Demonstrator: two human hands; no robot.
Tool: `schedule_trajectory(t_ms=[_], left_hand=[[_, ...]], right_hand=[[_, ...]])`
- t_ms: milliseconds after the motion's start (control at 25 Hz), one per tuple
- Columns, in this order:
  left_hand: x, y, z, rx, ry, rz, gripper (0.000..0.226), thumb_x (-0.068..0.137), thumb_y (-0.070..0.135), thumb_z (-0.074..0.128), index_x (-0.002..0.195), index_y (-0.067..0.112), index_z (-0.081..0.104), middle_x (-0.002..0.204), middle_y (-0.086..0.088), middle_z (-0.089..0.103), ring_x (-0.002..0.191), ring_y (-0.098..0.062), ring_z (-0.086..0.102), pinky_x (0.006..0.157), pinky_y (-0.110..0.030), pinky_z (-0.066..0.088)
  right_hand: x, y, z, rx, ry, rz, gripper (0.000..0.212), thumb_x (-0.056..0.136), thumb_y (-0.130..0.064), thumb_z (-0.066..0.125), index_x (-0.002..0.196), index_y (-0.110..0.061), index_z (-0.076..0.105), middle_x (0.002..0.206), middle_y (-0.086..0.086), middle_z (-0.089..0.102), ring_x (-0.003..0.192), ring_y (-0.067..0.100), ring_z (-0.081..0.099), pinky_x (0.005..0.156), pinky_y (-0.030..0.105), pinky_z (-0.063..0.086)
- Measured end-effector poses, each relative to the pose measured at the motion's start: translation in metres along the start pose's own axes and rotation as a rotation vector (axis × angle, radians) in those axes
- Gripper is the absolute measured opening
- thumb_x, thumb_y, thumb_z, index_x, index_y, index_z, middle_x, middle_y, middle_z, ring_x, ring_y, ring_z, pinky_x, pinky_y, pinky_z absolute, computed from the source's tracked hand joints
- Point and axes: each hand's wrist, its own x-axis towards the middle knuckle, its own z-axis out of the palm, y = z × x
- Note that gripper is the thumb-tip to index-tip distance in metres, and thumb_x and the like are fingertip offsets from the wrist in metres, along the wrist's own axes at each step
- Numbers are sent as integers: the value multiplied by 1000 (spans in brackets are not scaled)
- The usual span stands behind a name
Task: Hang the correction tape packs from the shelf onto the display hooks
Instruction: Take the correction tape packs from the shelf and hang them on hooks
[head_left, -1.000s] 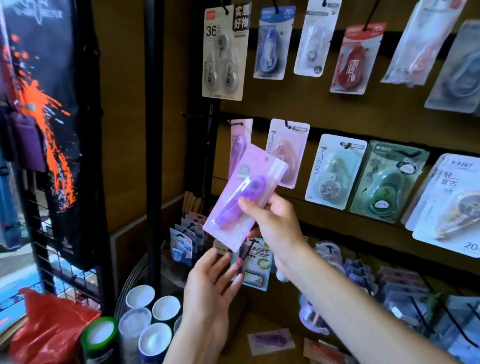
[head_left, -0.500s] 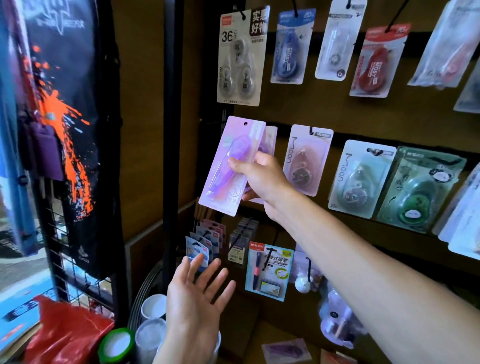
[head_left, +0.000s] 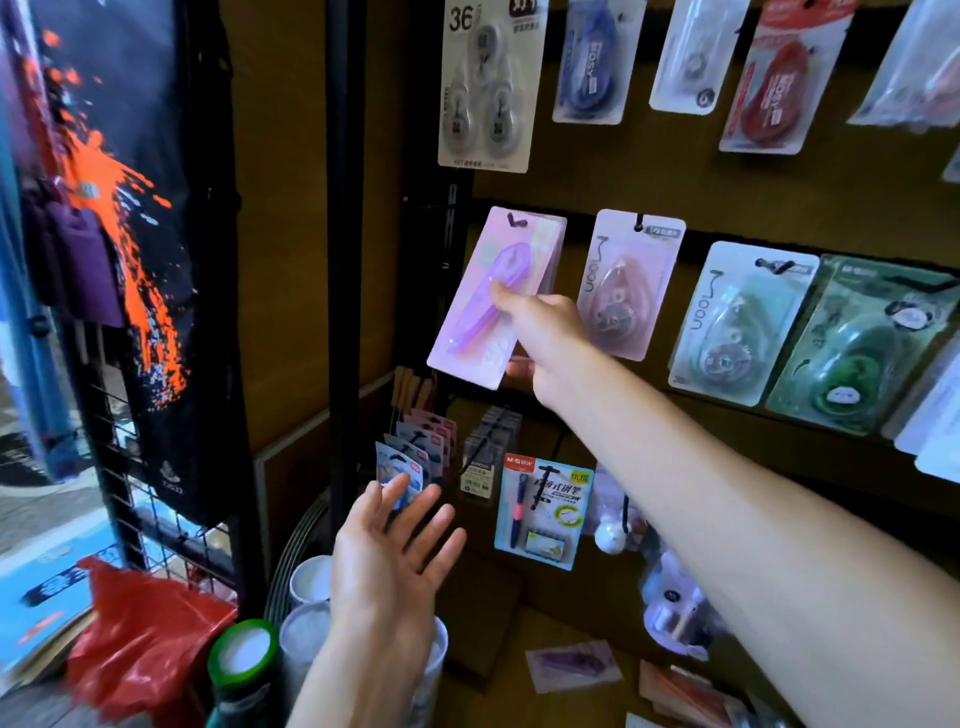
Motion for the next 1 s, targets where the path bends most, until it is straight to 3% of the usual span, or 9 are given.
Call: schedule_trajectory(t_ms=[120, 280, 480, 560, 640, 760, 880, 960, 1000], left_hand=[[-1, 0, -2, 16, -7, -8, 43, 100, 36, 37, 133, 13, 52, 126, -17, 61, 116, -35, 57, 88, -43, 48], [1, 0, 2, 46, -12, -11, 41, 99, 33, 38, 132, 14, 52, 127, -16, 61, 116, -34, 57, 87, -42, 49], [8, -31, 5, 316, -40, 1, 36, 97, 31, 42, 129, 19, 53, 119, -9, 65, 108, -27, 62, 89, -38, 51], [11, -55, 4, 484, -65, -15, 30, 97, 31, 43, 122, 23, 56, 112, -5, 67, 101, -22, 64, 86, -36, 51], [16, -88, -8, 682, -81, 8, 23, 95, 29, 47, 114, 25, 59, 104, -2, 68, 90, -18, 63, 79, -33, 51], [25, -161, -61, 1039, -126, -21, 34, 89, 24, 59, 123, 20, 61, 106, -3, 68, 91, -18, 62, 83, -32, 51], [45, -209, -116, 1125, 3, -198, 41, 86, 24, 61, 127, 20, 59, 119, -6, 65, 106, -23, 61, 96, -37, 50], [66, -225, -138, 1114, 62, -231, 43, 83, 26, 58, 127, 24, 59, 118, -4, 65, 102, -21, 61, 91, -35, 52], [77, -230, -146, 1124, 78, -234, 46, 81, 29, 57, 127, 25, 59, 116, -3, 65, 100, -21, 61, 88, -33, 52]], right_hand=[[21, -1, -2, -24, 5, 235, 59, 82, -56, 66, 124, -17, 54, 115, 8, 63, 98, 29, 62, 64, 39, 52], [11, 21, -22, -54, -12, 334, 55, 92, -46, 56, 134, -12, 47, 123, 15, 58, 102, 35, 58, 68, 41, 54], [-74, 122, -77, -15, 96, 180, 21, 98, -26, 50, 100, -10, 62, 76, 7, 70, 51, 17, 57, 42, 22, 44], [-114, 189, -101, -32, 57, 284, 21, 100, -22, 49, 86, -12, 60, 61, 5, 67, 39, 13, 52, 38, 19, 39], [-140, 255, -124, -96, -24, 516, 20, 100, -20, 48, 84, -11, 57, 60, 5, 64, 40, 13, 51, 39, 18, 37], [-147, 336, -164, -357, -139, 776, 16, 98, -17, 50, 83, -17, 54, 74, 5, 61, 53, 17, 52, 50, 24, 39], [-117, 396, -203, -1006, -349, 572, 15, 88, -18, 54, 74, -21, 59, 86, 4, 69, 79, 23, 65, 67, 30, 51], [-88, 421, -217, -1244, -468, 518, 13, 87, -20, 55, 92, -18, 67, 100, 9, 70, 94, 28, 66, 74, 31, 51], [-73, 432, -220, -1258, -490, 506, 21, 88, -21, 56, 105, -15, 67, 108, 10, 69, 99, 29, 65, 76, 30, 50]])
